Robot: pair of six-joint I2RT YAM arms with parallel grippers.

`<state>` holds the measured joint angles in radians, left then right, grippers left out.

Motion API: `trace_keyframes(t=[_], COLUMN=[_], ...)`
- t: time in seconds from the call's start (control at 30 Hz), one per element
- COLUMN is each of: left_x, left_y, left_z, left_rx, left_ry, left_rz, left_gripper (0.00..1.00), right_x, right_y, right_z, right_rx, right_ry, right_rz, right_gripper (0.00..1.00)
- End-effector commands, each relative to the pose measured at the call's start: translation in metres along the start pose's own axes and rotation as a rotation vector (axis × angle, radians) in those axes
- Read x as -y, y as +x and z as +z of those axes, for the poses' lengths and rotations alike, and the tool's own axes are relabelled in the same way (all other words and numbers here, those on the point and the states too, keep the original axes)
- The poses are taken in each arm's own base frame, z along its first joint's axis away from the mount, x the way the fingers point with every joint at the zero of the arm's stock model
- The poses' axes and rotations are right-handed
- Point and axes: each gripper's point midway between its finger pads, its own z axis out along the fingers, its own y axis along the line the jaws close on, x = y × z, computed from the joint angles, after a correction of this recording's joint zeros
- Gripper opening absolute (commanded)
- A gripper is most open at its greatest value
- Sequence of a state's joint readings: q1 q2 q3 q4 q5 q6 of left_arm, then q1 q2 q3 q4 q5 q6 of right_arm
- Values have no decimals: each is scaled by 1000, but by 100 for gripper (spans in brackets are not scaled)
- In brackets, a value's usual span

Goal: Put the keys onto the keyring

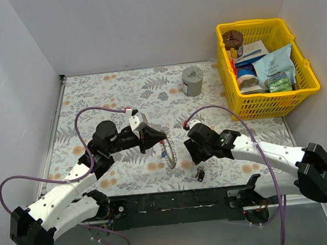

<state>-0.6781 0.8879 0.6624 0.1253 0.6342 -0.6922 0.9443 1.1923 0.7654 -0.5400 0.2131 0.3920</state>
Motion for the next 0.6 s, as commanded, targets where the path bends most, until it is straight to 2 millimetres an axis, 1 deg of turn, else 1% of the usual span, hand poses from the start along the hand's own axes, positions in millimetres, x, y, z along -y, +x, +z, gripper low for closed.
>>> trace_keyframes(t=[0.0,0.03,0.23,0.37,0.57], left_x=[3,3,3,3,3], left_y=[-17,-16,-17,-16,-16], left_z=[-3,-3,-2,-2,-1], left_rx=[49,48,46,42,41], left_ry=[-4,-1,0,0,2], left_rz=[44,40,33,28,29], left_gripper=[0,0,0,0,0], right_x=[-4,-5,-14,-15,-18], right_y=[2,5,26,38,53], right_z=[3,6,16,16,19], right_rx=[-30,-45,-121,-158,-211], right_ry=[10,7,-32,-31,-50], right_rz=[23,20,15,29,13], right_gripper=[56,54,51,46,43])
